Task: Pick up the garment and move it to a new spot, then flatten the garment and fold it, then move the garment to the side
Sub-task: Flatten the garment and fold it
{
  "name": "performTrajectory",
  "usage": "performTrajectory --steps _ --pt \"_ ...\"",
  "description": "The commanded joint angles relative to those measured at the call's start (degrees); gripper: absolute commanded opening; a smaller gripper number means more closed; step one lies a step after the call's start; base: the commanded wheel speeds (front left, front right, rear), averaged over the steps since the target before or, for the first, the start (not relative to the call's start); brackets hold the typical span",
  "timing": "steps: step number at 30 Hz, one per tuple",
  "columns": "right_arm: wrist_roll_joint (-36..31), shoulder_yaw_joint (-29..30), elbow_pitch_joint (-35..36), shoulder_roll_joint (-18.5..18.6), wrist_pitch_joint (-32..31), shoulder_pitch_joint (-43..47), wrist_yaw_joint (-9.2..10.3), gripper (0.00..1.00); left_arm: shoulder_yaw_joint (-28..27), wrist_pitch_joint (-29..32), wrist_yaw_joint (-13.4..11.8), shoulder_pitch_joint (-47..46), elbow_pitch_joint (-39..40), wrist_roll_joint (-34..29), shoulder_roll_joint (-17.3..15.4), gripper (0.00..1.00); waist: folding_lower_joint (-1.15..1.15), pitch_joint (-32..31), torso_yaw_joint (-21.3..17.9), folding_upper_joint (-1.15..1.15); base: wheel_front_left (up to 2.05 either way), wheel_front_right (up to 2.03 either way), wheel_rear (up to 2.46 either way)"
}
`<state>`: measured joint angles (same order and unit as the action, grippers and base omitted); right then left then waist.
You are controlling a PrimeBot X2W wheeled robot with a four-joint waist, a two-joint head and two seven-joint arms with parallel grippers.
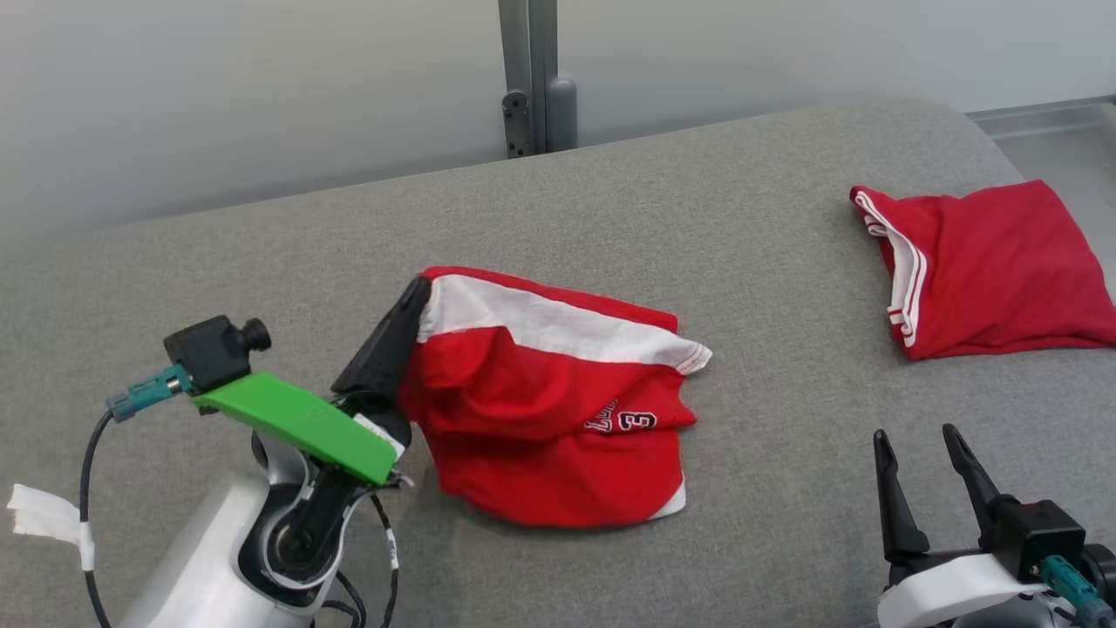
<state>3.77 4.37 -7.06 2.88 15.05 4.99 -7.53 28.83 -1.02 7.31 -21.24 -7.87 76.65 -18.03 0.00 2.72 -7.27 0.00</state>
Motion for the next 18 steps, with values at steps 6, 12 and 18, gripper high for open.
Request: performTrajectory --steps 6,12,18 --pt "0.78 0.42 0.31 0.08 0.16 1.36 0.08 1.00 4.92 -0.56 -0.47 7.96 6.53 -5.34 -5.22 0.00 0.00 -1.03 0.45 0.00 0.00 0.00 0.00" --pt "0.90 0.55 0.41 0.07 0.16 2.17 0.07 1.00 5.40 -4.64 -3.31 19.51 3.51 -4.48 -5.88 0.00 0.00 -0.23 2.15 0.00 0.00 0.00 0.00" --pt "0.22 0.19 0.25 0.10 0.16 1.46 0.08 1.00 3.18 -8.21 -2.45 20.83 -4.54 -1.96 -3.46 0.00 0.00 0.25 4.17 0.00 0.00 0.00 0.00"
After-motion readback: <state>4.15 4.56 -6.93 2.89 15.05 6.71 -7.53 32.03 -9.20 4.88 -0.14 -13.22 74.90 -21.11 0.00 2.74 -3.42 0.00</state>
